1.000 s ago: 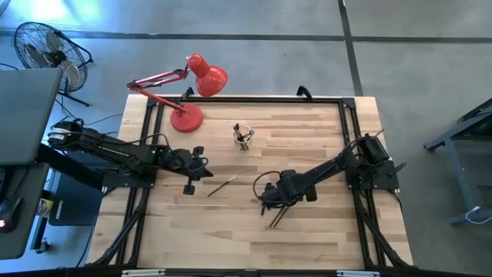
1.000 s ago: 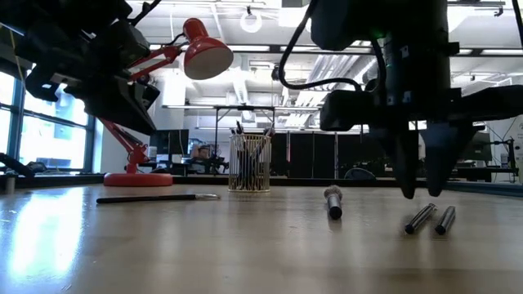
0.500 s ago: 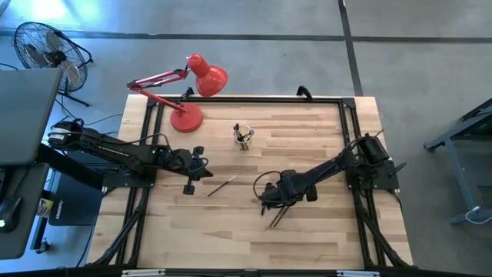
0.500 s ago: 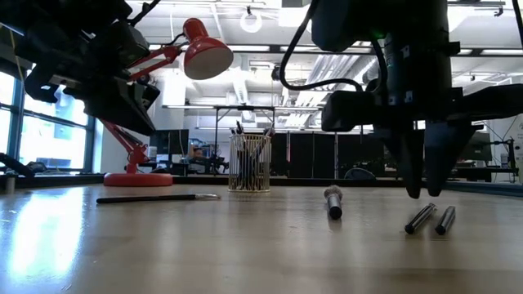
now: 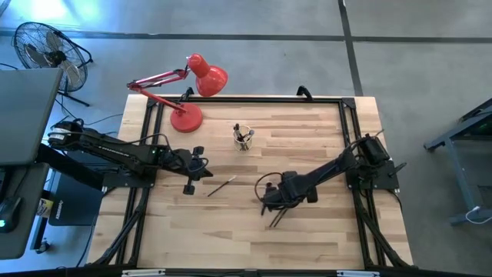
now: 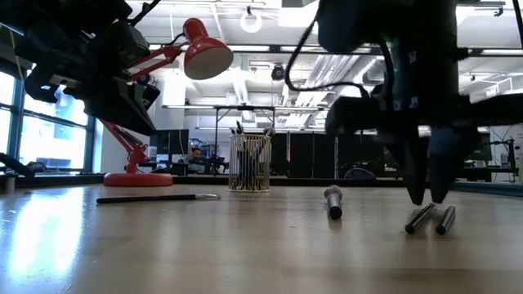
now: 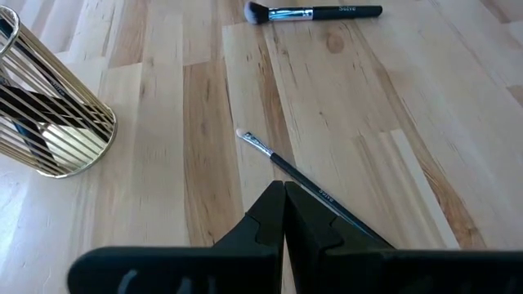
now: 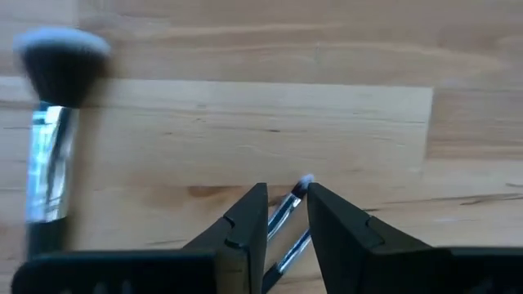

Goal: Put items in baskets/containers
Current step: Put the black eyeshadow brush into the gold pen holder

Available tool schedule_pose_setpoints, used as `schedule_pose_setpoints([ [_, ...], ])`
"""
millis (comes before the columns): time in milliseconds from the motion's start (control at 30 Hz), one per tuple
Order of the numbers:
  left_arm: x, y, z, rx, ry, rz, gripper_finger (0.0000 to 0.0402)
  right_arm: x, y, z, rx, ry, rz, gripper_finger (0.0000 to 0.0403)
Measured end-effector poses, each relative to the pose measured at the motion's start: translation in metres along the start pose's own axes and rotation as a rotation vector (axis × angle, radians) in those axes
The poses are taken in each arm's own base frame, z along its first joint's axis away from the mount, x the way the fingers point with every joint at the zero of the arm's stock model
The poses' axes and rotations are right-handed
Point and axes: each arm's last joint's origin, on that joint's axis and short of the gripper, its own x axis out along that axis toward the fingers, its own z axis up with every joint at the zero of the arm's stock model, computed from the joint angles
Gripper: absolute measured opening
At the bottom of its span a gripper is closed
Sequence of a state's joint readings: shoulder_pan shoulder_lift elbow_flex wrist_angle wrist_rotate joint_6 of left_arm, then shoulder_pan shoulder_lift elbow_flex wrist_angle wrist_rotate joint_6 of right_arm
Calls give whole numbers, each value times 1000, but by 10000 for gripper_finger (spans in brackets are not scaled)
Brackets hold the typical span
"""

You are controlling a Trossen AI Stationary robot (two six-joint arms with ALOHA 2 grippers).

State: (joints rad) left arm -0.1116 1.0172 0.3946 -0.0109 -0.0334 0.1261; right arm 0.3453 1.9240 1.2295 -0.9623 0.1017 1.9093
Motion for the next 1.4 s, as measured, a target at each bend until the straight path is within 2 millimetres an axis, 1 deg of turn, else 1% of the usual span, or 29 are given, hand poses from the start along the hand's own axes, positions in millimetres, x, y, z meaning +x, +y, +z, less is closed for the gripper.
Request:
schedule_pose_setpoints([
  [167, 0, 0, -1, 0, 8, -1, 1, 18, -5, -2, 16, 28, 70, 83],
  [233, 0, 0, -1, 0, 9, -1, 1, 22, -6, -2, 15, 30, 74, 83],
  [433, 0, 0, -1, 0, 11, -1, 1, 22, -6, -1, -26, 1, 68, 82],
  [500, 0, 0, -1, 0, 11, 0, 1, 21, -4, 0, -48, -28, 86, 75],
  [567, 0, 0, -1, 0, 9, 1, 1, 21, -3, -1, -68, -55, 109, 58],
  [667, 0, 0, -1, 0, 7, 1, 1, 21, -2, 0, -68, -75, 128, 21],
  [733, 0, 0, -1, 0, 8, 2, 1, 22, -1, 0, -65, -90, 142, 7],
  [867, 0, 0, -1, 0, 7, 2, 1, 22, 4, 1, -63, -150, 202, 14],
  [1067, 0, 0, 0, 0, 7, 2, 1, 21, 21, 4, -118, -324, 378, 4],
  [1167, 0, 0, 0, 0, 7, 1, 1, 17, 28, 9, -151, -376, 433, 2],
  [1267, 0, 0, -1, -1, 7, 1, 1, 8, 28, 17, -189, -393, 442, 1],
  [1400, 0, 0, 0, 0, 8, 9, 1, -15, 25, 27, -262, -472, 476, 1],
])
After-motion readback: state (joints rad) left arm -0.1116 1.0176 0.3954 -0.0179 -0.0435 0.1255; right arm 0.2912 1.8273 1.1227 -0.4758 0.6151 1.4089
